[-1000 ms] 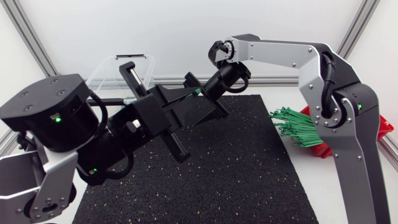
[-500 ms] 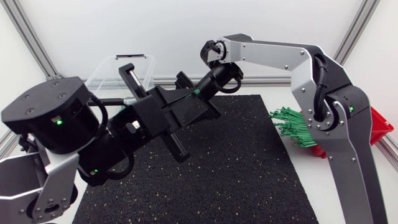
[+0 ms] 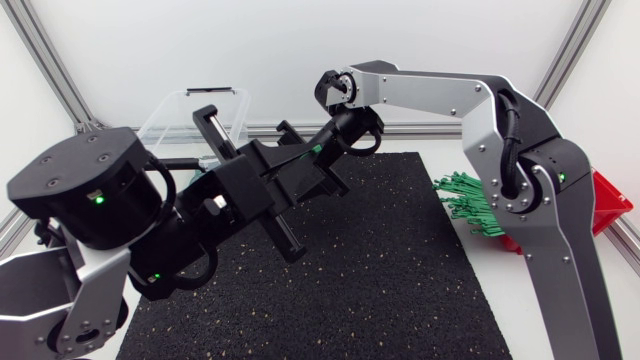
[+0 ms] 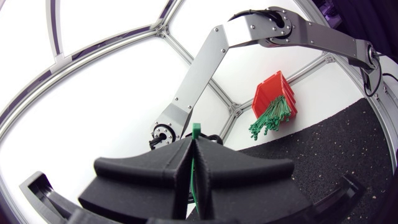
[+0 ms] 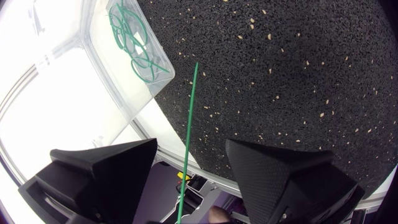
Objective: Take a green cable tie from the red box, thread the tail through the head to close it, then place it in the transparent bin on the left.
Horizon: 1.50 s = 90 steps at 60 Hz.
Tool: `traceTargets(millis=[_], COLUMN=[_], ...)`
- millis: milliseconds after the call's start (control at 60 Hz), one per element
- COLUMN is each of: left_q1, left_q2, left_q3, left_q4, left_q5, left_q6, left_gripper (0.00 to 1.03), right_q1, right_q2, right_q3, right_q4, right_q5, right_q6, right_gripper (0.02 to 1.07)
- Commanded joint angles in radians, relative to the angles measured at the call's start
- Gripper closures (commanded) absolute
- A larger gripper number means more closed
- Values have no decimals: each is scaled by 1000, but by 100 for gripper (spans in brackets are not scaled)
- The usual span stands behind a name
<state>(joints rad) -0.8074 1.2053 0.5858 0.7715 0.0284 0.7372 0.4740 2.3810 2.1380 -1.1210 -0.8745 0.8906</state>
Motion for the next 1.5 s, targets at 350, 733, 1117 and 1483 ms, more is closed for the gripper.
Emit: traceTargets(millis=[350, 733, 1117, 1483], left_q1=[-16, -19, -33, -36], left_q2=[7, 14, -1, -21], left_q3=[-14, -11, -14, -35], left_q4=[23, 25, 25, 28], left_q5=[5, 5, 5, 5], left_q6=[-7, -7, -21, -25], left_gripper=[100, 100, 100, 100], right_q1=[-18, -3, -17, -34], right_q2=[12, 3, -9, -32], right_q3=[-26, -47, -82, -101], right_q4=[69, 61, 63, 69], right_q5=[89, 69, 32, 28], right_q6=[2, -12, -32, -36], right_gripper=[71, 71, 80, 83])
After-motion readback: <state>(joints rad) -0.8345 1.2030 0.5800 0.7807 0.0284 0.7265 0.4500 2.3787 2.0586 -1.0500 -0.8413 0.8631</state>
